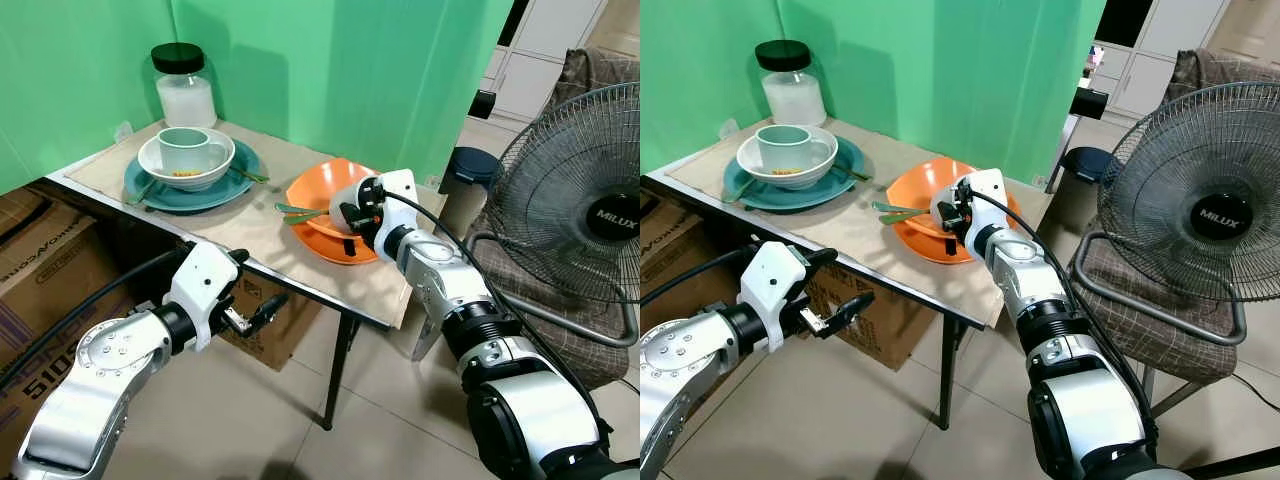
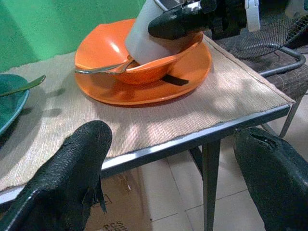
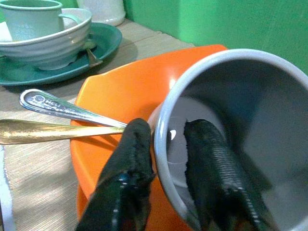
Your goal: Setting the table
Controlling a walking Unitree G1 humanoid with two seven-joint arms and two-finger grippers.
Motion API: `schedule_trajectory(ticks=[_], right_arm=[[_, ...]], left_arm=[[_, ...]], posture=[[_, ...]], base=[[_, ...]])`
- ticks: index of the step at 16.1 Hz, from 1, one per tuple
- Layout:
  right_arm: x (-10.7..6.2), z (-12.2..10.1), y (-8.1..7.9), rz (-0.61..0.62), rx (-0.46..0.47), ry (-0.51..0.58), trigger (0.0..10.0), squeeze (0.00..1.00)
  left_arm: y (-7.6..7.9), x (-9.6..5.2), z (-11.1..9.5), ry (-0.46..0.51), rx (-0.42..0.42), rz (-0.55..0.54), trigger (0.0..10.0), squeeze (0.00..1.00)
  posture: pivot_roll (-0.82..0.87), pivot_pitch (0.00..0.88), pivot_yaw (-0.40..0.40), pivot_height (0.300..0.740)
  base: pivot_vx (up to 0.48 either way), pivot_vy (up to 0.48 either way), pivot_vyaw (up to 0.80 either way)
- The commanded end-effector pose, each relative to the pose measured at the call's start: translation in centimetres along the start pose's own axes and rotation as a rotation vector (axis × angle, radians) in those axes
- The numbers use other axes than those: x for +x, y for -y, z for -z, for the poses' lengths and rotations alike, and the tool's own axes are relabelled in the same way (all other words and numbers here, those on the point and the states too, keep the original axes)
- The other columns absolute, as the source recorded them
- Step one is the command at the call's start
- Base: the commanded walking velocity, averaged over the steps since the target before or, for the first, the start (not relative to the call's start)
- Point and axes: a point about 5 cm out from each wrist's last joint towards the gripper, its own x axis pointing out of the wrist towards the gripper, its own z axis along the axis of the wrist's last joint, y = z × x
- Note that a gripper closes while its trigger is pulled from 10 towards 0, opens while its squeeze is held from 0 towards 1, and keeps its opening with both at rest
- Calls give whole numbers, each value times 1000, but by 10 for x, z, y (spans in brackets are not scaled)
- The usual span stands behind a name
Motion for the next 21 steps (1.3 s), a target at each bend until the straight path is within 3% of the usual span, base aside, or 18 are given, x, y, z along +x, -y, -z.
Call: schedule_trajectory(ticks=[1, 7, 11, 13, 15, 17, 19, 20, 21], right_arm=[[1, -11, 1, -7, -8, 37, 0, 0], [-1, -21, 0, -36, -3, 99, 0, 0], [-1, -17, 2, -29, -8, 89, 0, 0], [-6, -28, 6, -14, 13, 165, 0, 0], [-16, -39, 12, 14, 8, 255, 0, 0], [-51, -57, 20, 61, -27, 420, 0, 0], [-80, -64, 22, 102, -31, 506, 0, 0], [-93, -60, 22, 137, -58, 503, 10000, 0], [-107, -56, 21, 173, -92, 508, 10000, 0]], left_arm=[[-1, 2, -7, 25, 20, 1, 10000, 1000], [-5, 4, -9, 39, 25, -16, 10000, 1000], [-7, 6, -8, 37, 34, -24, 10000, 1000], [-7, 10, -14, 72, 26, -45, 10000, 1000], [-5, 15, -19, 111, 8, -70, 10000, 1000], [-3, 25, -22, 148, -17, -206, 10000, 1000], [-6, 31, -28, 157, -31, -306, 10000, 1000], [-8, 31, -33, 180, -30, -342, 10000, 1000], [-7, 30, -36, 195, -15, -364, 10000, 1000]], posture=[[131, 0, -62, 740], [127, 0, -55, 740], [123, 0, -52, 740], [121, 0, -59, 740], [116, 0, -63, 740], [100, 0, -69, 740], [92, 0, -71, 740], [86, 0, -71, 740], [86, 0, -71, 740]], base=[[0, 0, 0], [0, 0, 0], [0, 0, 0], [0, 0, 0], [0, 0, 0], [0, 0, 0], [0, 0, 0], [0, 0, 0], [0, 0, 0]])
